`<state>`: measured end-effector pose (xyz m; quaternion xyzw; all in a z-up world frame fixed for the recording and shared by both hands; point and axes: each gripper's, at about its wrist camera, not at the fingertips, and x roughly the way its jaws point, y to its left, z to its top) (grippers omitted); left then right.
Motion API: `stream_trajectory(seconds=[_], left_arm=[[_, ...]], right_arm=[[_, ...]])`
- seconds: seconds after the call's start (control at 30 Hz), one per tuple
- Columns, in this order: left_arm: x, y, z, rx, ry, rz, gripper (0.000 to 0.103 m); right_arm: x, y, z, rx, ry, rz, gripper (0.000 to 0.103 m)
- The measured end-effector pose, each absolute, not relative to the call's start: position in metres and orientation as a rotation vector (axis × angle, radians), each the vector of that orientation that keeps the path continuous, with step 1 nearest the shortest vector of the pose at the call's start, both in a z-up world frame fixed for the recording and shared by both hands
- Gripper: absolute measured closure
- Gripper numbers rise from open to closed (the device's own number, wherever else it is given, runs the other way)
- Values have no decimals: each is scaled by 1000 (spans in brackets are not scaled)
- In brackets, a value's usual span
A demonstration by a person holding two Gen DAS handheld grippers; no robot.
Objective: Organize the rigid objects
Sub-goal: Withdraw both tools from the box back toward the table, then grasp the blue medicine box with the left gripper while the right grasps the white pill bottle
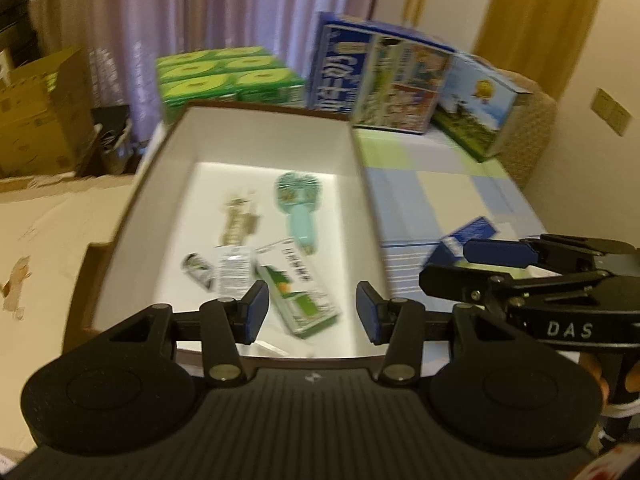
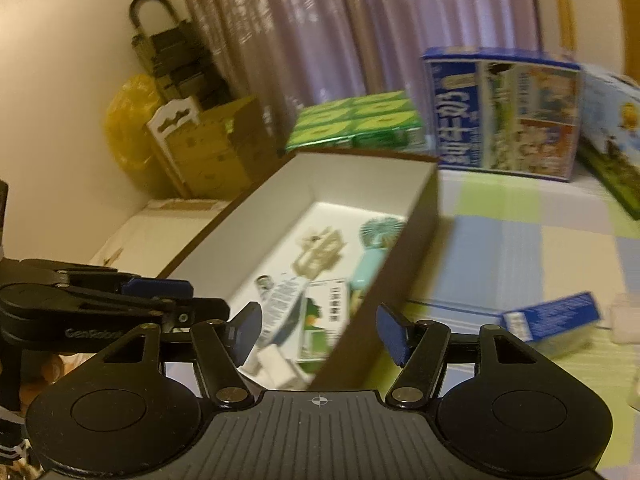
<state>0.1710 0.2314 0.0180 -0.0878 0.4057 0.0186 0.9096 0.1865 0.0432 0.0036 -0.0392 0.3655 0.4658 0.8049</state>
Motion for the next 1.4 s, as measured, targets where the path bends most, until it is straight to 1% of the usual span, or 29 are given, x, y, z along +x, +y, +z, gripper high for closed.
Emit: stream_trajectory(seconds=[0.37, 0.7, 1.0, 1.27, 1.3, 1.33, 1.4], left_arm=[[187, 139, 24, -143, 835, -150, 59], [205, 63, 6, -119, 893, -268, 58], [227, 35, -14, -90, 906, -260, 56], [257, 25, -25, -32, 886, -219, 56], [261, 26, -25, -23, 880, -214, 56], [265, 26, -26, -16, 873, -208, 56], [276, 27, -27, -4, 868, -197, 56]], right_arm=[[203, -67, 9, -33, 797, 822, 41], [220, -150, -1, 7, 857, 694, 41], [253, -203, -20, 16, 899, 559, 41], [294, -229, -53, 11, 915, 419, 42], [299, -230, -57, 9, 918, 407, 44], [304, -232, -61, 7, 918, 401, 50], [313, -232, -68, -2, 926, 388, 57]])
